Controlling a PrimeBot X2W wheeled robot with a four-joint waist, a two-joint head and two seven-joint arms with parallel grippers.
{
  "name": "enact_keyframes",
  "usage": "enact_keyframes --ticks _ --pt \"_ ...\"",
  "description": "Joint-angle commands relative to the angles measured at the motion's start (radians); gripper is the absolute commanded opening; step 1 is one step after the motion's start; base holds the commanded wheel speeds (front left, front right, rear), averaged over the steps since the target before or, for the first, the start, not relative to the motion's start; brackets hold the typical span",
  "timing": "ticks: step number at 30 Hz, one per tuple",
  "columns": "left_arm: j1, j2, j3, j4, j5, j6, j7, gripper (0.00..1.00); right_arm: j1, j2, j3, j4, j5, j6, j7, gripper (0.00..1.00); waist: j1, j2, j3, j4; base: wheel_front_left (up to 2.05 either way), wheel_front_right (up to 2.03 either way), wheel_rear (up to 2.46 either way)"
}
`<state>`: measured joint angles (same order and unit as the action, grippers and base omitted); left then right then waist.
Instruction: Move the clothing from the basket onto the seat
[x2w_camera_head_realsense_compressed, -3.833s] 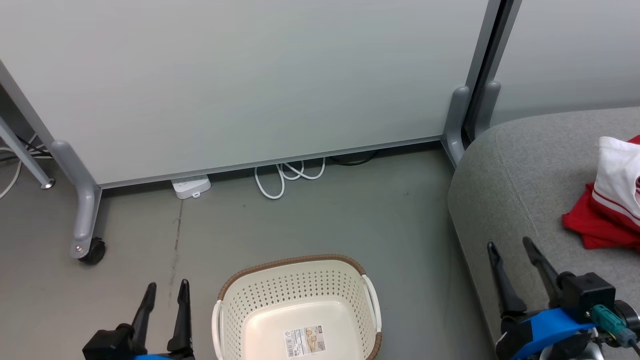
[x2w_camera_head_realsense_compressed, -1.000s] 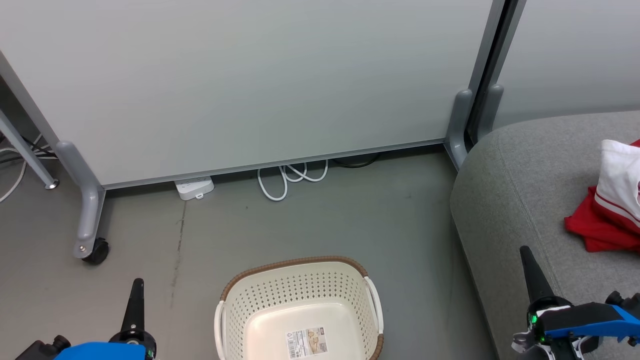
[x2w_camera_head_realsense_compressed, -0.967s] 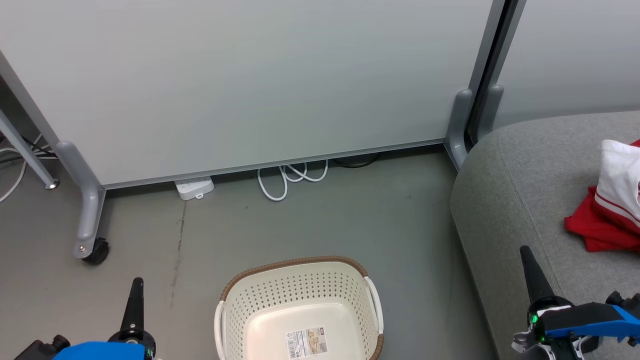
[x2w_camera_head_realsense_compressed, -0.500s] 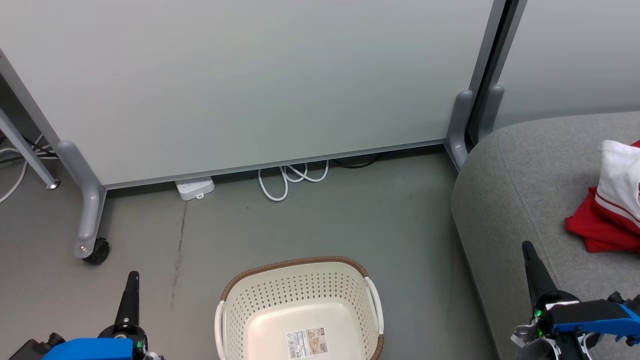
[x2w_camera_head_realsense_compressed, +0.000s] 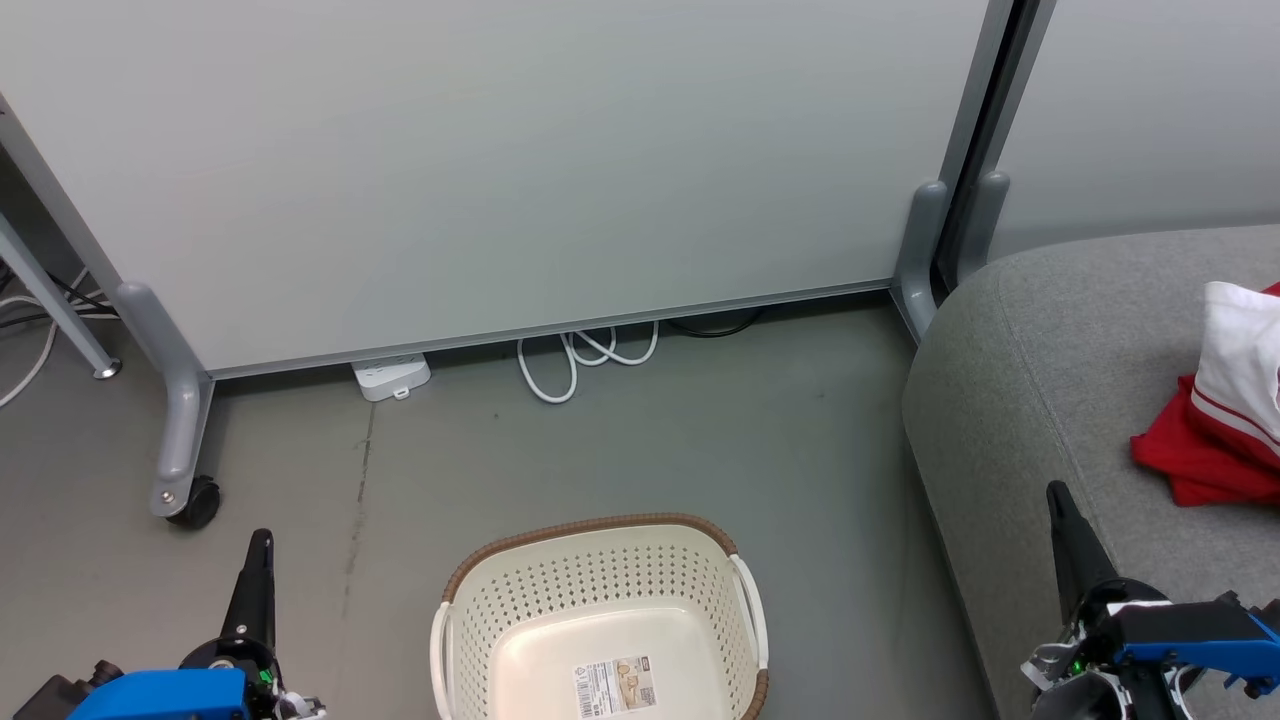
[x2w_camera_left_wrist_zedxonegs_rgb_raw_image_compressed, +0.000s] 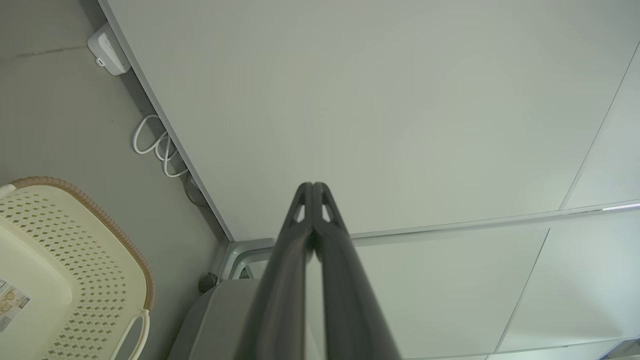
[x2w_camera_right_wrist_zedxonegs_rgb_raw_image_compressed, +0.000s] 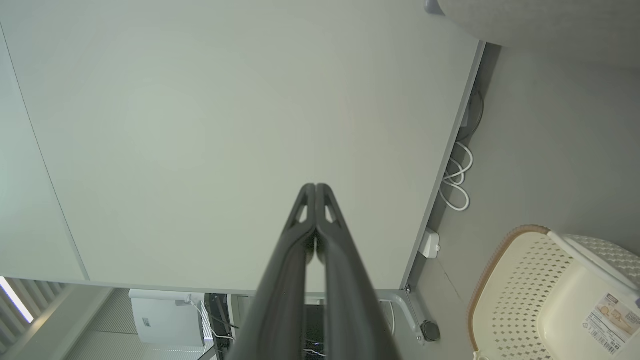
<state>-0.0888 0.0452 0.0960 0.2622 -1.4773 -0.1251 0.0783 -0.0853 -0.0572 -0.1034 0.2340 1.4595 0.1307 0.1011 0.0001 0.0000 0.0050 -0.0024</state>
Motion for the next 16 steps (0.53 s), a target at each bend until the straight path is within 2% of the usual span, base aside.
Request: enact_keyframes --ticks 1,16 --pt "-0.019 0.007 0.009 -0.007 -0.016 -0.004 0.006 0.0 -0.021 0.003 -0.003 0.0 0.02 0.0 0.002 0.0 -0.0001 0.0 0.0 0.0 0.0 0.0 0.0" --pt "-0.024 0.008 0.019 -0.018 -0.116 -0.008 0.034 0.0 -0.026 0.008 -0.011 0.01 0.131 0.0 0.014 0.0 -0.0001 0.0 -0.002 0.002 0.0 0.0 0.0"
